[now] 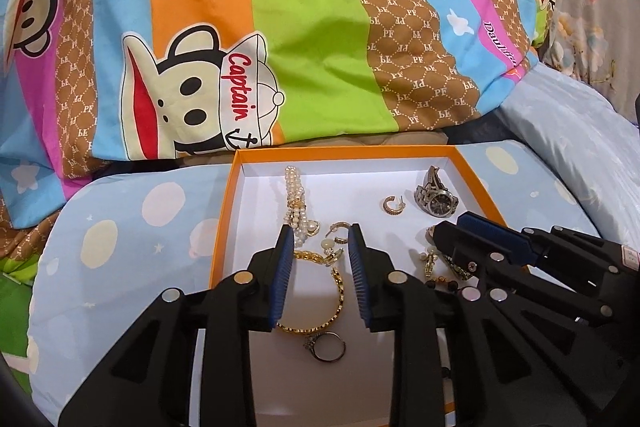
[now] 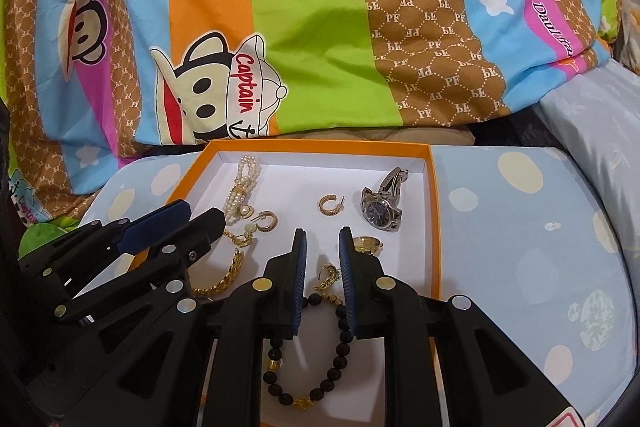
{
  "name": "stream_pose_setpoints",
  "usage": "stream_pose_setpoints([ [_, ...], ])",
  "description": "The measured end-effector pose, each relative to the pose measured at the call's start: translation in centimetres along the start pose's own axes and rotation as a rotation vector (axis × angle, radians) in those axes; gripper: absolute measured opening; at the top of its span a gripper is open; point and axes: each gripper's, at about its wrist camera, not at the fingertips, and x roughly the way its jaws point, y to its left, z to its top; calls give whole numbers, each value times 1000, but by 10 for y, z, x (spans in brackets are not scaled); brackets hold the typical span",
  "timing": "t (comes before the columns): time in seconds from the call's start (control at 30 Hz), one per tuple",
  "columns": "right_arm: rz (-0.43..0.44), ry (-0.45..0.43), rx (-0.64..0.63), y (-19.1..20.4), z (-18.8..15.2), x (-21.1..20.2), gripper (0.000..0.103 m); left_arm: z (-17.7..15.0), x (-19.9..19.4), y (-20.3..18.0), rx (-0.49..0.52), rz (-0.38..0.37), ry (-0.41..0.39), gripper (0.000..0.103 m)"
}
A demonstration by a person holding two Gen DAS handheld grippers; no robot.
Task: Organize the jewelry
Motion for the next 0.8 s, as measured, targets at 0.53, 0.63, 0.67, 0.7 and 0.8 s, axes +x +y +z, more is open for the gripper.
stream_pose_setpoints([
  [0.53,-102,-146,-31,23,-66,-95,49,-53,-83,-6,-30,76,-73,33],
  [0.63,-141,-146,-65,33,-91,-108,54,-76,-101,-8,-30,122,-84,37],
  [0.67,-146,-143,-72,35,-100,-112,55,-86,-106,-8,-30,133,-81,37],
  [0.7,-150,-142,-74,36,-104,-114,56,-91,-109,-8,-31,136,-76,37],
  [0.8,-157,-130,-77,40,-122,-121,57,-110,-118,-6,-50,144,-61,38],
])
